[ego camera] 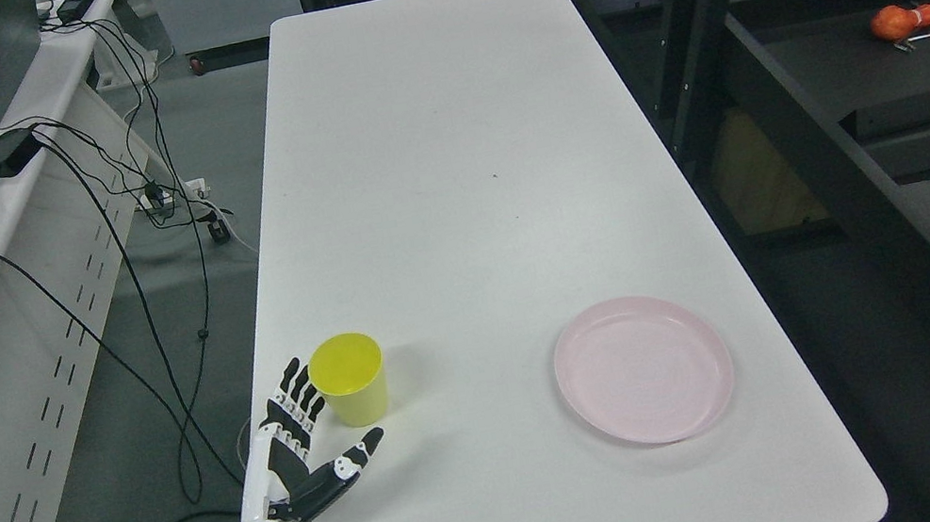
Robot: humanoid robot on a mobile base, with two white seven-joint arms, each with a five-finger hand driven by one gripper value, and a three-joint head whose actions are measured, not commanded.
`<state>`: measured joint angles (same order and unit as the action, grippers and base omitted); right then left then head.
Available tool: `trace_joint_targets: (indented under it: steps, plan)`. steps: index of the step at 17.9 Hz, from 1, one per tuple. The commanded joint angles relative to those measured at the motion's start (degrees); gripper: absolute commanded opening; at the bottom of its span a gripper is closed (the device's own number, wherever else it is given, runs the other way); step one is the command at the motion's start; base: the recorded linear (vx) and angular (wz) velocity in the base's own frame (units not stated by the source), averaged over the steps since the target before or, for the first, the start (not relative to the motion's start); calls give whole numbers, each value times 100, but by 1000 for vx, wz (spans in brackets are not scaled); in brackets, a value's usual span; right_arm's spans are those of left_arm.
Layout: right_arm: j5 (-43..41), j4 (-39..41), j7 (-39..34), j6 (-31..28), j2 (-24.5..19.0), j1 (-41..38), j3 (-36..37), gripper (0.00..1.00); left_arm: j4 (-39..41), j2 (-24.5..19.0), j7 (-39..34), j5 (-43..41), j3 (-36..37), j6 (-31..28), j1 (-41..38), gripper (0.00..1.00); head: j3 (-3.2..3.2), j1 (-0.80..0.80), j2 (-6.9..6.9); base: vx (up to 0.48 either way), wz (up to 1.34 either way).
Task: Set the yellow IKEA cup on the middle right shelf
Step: 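Close the left hand around the yellow cup's side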
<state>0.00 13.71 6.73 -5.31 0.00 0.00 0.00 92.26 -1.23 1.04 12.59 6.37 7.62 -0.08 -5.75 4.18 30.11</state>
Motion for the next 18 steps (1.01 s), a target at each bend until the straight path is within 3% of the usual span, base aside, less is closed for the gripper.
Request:
trace_joint_targets:
  steps: [1, 10, 18]
  plan:
    - [-141, 0, -5, -5, 100, -79, -97, 99, -251, 23, 1, -160, 233, -128, 157, 99, 0, 0, 0, 0, 0]
    - [-141, 0, -5, -5, 100, -79, -97, 99, -1051, -61, 1, -169, -39, -182, 957, 99, 0, 0, 0, 2, 0]
    - [-141, 0, -5, -5, 100, -79, -97, 99, -1350, 0, 1, -169, 285, -182, 1283, 99, 0, 0, 0, 55, -6]
